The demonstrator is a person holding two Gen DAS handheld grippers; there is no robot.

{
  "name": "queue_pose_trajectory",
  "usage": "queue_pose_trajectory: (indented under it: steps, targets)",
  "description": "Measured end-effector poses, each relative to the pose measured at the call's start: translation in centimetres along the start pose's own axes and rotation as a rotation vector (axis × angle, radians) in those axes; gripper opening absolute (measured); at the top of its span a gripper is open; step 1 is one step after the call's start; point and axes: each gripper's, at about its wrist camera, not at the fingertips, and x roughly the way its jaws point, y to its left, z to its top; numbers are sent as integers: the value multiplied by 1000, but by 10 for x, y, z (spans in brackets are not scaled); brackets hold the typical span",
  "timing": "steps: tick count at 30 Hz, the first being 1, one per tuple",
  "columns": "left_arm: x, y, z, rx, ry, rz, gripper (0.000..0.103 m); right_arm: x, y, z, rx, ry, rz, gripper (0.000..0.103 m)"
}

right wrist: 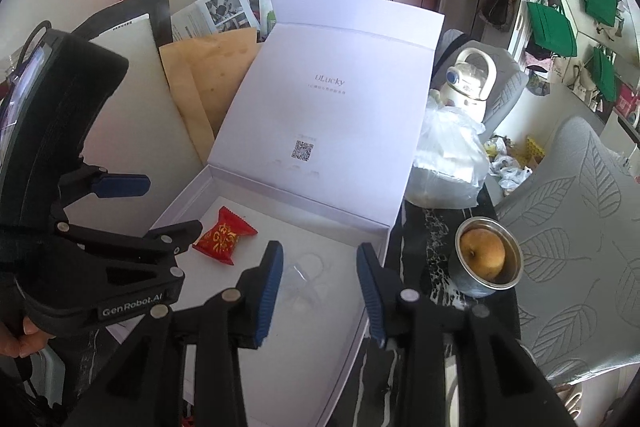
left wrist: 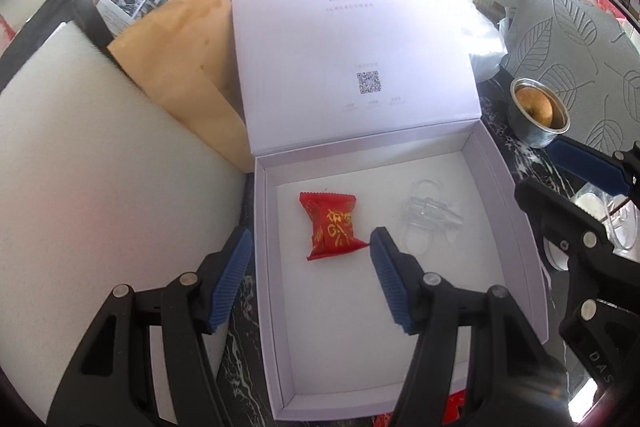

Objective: Organize objects
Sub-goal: 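Withdraw both tools from the box back toward the remaining packets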

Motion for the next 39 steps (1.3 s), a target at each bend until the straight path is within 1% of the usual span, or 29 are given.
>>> queue_pose_trajectory:
  steps: [1,2,4,6,10,12,16,21,26,30,39]
  targets:
    - [-4,2,8,-2,-2,-2,61,-4,1,0,0,-5,-2,42]
    - [-8,2,8,-4,-6,-3,61,-9,2,-2,1,-10,-4,47]
    - [-16,3,5,-11,-14,-5,66,-19,4,-3,4,-24,-7,51]
    - [-26,6,4,-19,-25,-8,69,-26,4,-4,4,-35,-10,53]
    - [-39,10,0,-25,-45,-12,70,-42,7,-6,1,-52,-28,58]
    - [-45,11,-2,-27,-55,-10,71,-48,7,-9,2,-57,-31,58]
    - [-58,14,-8,-33,-69,-19,78,-61,9,-13,6,-71,-37,58]
    - [-73,18,-16,-39,-87,-35,79,-79,10,-19,14,-91,-37,58]
    - [-83,19,-25,-50,-92,-35,79,-97,13,-27,13,-107,-44,58]
    - [-92,20,-34,-70,-100,-39,79,-110,14,-37,14,-110,-44,59]
    - [-108,10,-60,-61,-103,-46,79,-136,19,-65,23,-121,-41,59]
